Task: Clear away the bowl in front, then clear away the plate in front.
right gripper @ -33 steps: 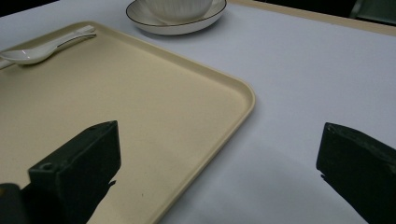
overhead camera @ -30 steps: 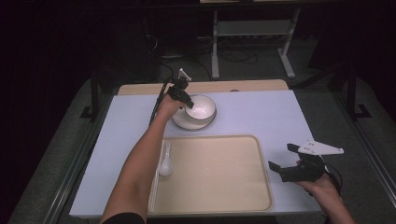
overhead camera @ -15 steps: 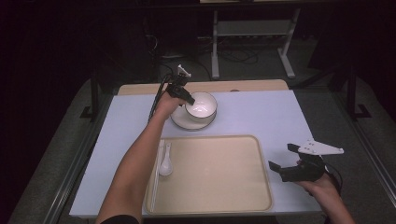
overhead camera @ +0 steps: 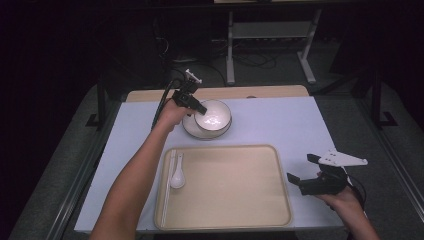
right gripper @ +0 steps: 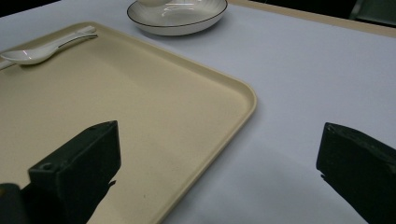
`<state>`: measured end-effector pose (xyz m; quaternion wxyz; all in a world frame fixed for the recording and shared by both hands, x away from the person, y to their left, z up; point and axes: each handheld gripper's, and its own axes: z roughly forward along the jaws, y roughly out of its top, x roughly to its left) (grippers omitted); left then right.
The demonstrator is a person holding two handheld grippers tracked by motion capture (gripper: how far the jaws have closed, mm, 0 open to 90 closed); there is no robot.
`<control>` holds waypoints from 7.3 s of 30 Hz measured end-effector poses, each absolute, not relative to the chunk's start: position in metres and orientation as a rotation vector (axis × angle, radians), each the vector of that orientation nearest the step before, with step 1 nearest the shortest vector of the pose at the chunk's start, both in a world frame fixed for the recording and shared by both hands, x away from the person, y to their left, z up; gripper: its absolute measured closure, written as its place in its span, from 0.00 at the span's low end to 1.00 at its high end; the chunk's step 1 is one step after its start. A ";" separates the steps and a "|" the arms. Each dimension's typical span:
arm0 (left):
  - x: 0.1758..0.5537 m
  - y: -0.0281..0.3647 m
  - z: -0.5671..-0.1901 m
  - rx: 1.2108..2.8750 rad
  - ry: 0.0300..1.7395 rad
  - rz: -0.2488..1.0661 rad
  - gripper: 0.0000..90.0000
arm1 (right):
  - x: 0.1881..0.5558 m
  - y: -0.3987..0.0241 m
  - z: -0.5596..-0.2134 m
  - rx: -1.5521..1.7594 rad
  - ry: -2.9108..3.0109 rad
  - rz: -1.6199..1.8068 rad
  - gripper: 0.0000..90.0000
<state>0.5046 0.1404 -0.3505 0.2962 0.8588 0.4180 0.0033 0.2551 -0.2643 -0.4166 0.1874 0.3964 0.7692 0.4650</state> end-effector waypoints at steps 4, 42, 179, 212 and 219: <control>0.492 0.147 -0.349 2.287 1.093 0.001 0.90 | 0.255 -0.263 -0.416 1.112 2.167 1.307 0.00; 0.416 0.181 -0.409 2.342 1.087 -0.147 0.89 | 0.255 -0.261 -0.416 1.111 2.171 1.301 0.00; 0.488 0.122 -0.340 2.116 1.044 -0.211 0.94 | 0.254 -0.267 -0.414 1.133 2.138 1.321 0.00; 0.434 0.049 -0.391 2.418 0.774 -0.444 0.94 | 0.253 -0.269 -0.415 1.142 2.133 1.319 0.00; 0.438 0.048 -0.400 2.472 0.776 -0.410 0.95 | 0.252 -0.268 -0.415 1.140 2.133 1.319 0.00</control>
